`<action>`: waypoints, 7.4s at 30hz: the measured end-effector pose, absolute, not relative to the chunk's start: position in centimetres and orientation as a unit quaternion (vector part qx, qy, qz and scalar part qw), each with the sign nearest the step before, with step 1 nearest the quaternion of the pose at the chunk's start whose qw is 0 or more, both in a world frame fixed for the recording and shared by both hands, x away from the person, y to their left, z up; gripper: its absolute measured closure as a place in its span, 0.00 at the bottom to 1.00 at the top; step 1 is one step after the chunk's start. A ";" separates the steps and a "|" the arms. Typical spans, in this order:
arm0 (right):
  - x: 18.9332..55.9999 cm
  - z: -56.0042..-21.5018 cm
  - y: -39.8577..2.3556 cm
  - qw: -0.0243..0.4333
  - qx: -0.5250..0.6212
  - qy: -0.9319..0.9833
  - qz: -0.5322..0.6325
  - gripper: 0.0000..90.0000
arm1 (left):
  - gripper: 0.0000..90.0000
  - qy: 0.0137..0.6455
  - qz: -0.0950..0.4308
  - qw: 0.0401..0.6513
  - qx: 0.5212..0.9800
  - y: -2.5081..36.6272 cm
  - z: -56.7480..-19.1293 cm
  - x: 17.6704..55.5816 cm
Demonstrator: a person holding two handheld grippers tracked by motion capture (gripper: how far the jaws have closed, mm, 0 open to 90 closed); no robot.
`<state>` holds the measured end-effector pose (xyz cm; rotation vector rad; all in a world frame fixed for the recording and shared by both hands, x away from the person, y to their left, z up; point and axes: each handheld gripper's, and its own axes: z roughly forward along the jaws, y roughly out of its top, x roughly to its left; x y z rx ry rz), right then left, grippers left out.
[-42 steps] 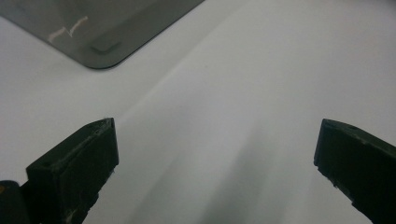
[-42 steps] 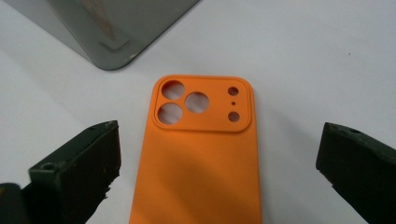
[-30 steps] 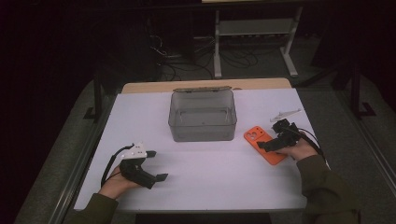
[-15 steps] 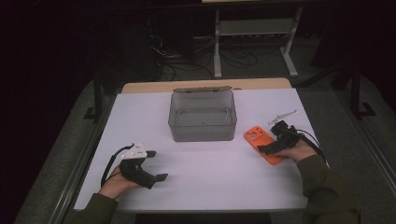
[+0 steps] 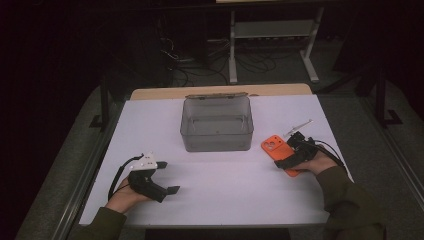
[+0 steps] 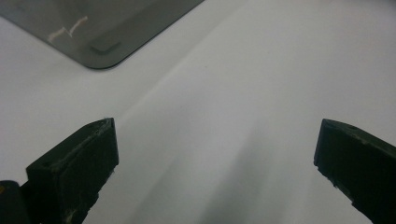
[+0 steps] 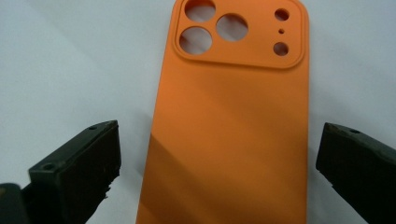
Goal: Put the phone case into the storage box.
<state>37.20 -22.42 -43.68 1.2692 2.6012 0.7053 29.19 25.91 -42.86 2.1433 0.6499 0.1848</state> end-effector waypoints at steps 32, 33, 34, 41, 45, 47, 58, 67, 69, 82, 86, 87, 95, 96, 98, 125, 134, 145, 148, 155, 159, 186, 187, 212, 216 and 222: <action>37.2 -44.3 -21.6 0.081 0.425 0.881 0.189 0.00 | 0.00 0.262 0.075 0.433 0.859 25.9 -42.8 29.2; 37.2 -44.3 -21.6 0.081 0.424 0.882 0.188 0.00 | 0.00 0.262 0.075 0.433 0.859 25.9 -42.8 29.2; 37.3 -44.3 -21.6 0.081 0.424 0.883 0.186 0.00 | 0.00 0.262 0.075 0.433 0.859 25.9 -42.8 29.2; 37.3 -44.2 -21.6 0.079 0.426 0.882 0.186 0.02 | 0.00 0.263 0.075 0.433 0.859 26.0 -42.8 29.2; 37.3 -44.0 -21.9 0.082 0.430 0.879 0.190 0.08 | 0.00 0.263 0.075 0.433 0.859 25.9 -42.8 29.2; 37.3 -43.9 -22.1 0.084 0.431 0.878 0.191 0.11 | 0.00 0.263 0.075 0.433 0.859 25.9 -42.8 29.2; 37.2 -43.9 -22.1 0.089 0.428 0.879 0.193 0.15 | 0.00 0.262 0.075 0.433 0.859 25.9 -42.8 29.2; 37.2 -43.7 -22.0 0.085 0.435 0.876 0.190 0.17 | 0.00 0.261 0.074 0.433 0.860 25.9 -42.8 29.2; 37.2 -43.7 -22.0 0.086 0.434 0.876 0.191 0.17 | 0.00 0.260 0.074 0.433 0.860 25.9 -42.8 29.1; 37.2 -43.1 -22.8 0.082 0.436 0.873 0.203 0.17 | 0.00 0.259 0.074 0.432 0.861 25.9 -42.8 29.2; 37.0 -42.7 -23.1 0.081 0.436 0.871 0.212 0.17 | 0.00 0.260 0.073 0.432 0.861 25.9 -42.8 29.2; 37.0 -42.5 -23.2 0.080 0.435 0.871 0.212 0.17 | 0.00 0.260 0.073 0.432 0.861 25.9 -42.8 29.2; 36.5 -41.7 -23.1 0.073 0.423 0.876 0.220 0.17 | 0.00 0.260 0.074 0.432 0.861 25.9 -42.8 29.2; 36.4 -41.7 -23.1 0.073 0.421 0.877 0.221 0.17 | 0.00 0.260 0.074 0.432 0.861 25.9 -42.8 29.2; 36.2 -41.5 -23.0 0.073 0.416 0.879 0.222 0.17 | 0.00 0.261 0.074 0.432 0.860 25.9 -42.8 29.2; 34.4 -40.5 -21.2 0.064 0.369 0.895 0.242 0.17 | 0.00 0.258 0.072 0.431 0.862 25.8 -42.8 29.1; 34.4 -40.5 -20.4 0.064 0.356 0.900 0.245 0.17 | 0.00 0.257 0.072 0.431 0.862 25.8 -42.8 29.1; 34.2 -40.3 -19.6 0.062 0.343 0.905 0.246 0.17 | 0.00 0.257 0.072 0.431 0.862 25.8 -42.8 29.1; 34.1 -40.3 -19.3 0.061 0.341 0.906 0.246 0.17 | 0.00 0.257 0.072 0.430 0.862 25.8 -42.8 29.1; 33.9 -40.3 -18.9 0.059 0.333 0.908 0.246 0.17 | 0.00 0.257 0.072 0.431 0.862 25.8 -42.8 29.1; 33.9 -40.3 -18.7 0.057 0.330 0.910 0.244 0.17 | 0.00 0.257 0.072 0.430 0.862 25.8 -42.8 29.1; 33.2 -40.2 -16.8 0.052 0.297 0.921 0.245 0.17 | 0.00 0.258 0.074 0.434 0.860 25.8 -42.8 29.1; 33.1 -40.2 -16.7 0.051 0.296 0.922 0.244 0.17 | 0.00 0.258 0.075 0.433 0.860 25.7 -42.8 29.0; 33.1 -40.0 -13.7 0.045 0.252 0.935 0.243 0.17 | 0.00 0.259 0.072 0.434 0.860 25.6 -42.9 29.0; 33.1 -40.0 -12.9 0.044 0.248 0.937 0.244 0.17 | 0.00 0.259 0.073 0.434 0.860 25.6 -42.9 29.0; 33.3 -39.9 -11.9 0.042 0.240 0.938 0.247 0.17 | 0.00 0.259 0.072 0.435 0.859 25.6 -42.9 29.0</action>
